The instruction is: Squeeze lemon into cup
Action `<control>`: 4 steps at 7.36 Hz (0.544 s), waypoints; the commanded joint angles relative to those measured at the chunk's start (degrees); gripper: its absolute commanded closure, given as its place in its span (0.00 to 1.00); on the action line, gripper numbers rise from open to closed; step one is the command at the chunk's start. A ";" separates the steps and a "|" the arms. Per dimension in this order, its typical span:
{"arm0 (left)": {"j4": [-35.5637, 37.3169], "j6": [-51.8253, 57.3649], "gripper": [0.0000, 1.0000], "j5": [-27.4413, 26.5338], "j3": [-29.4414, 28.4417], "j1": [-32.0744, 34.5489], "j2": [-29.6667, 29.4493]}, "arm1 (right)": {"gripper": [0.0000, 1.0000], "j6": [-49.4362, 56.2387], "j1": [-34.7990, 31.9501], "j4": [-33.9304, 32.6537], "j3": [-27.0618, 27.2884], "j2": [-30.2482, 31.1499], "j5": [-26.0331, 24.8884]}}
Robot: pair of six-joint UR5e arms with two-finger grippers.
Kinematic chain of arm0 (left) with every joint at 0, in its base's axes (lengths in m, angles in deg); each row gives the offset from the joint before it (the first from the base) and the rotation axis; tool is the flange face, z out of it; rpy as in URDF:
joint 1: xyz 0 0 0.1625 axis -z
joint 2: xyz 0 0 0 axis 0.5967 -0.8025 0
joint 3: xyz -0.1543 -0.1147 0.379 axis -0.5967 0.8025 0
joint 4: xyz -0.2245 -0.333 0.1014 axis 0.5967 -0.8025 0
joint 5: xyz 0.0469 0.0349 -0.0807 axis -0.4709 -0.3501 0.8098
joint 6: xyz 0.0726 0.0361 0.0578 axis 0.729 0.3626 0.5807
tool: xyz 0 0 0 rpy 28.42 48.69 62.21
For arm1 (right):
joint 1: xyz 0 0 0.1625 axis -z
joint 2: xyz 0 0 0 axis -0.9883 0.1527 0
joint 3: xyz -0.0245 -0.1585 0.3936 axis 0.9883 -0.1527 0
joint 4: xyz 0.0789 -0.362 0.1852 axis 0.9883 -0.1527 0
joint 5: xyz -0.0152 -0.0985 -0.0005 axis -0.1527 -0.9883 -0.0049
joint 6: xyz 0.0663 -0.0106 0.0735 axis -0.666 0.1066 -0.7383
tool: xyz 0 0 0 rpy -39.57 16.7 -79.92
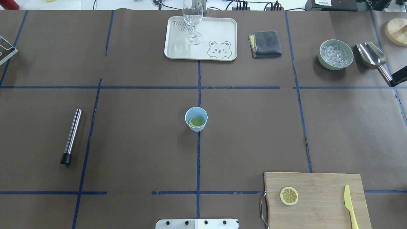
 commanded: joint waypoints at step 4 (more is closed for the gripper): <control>0.05 -30.86 0.12 -12.92 -2.39 -21.11 -0.43 | 0.00 12.45 -9.45 -0.03 -0.45 8.44 3.38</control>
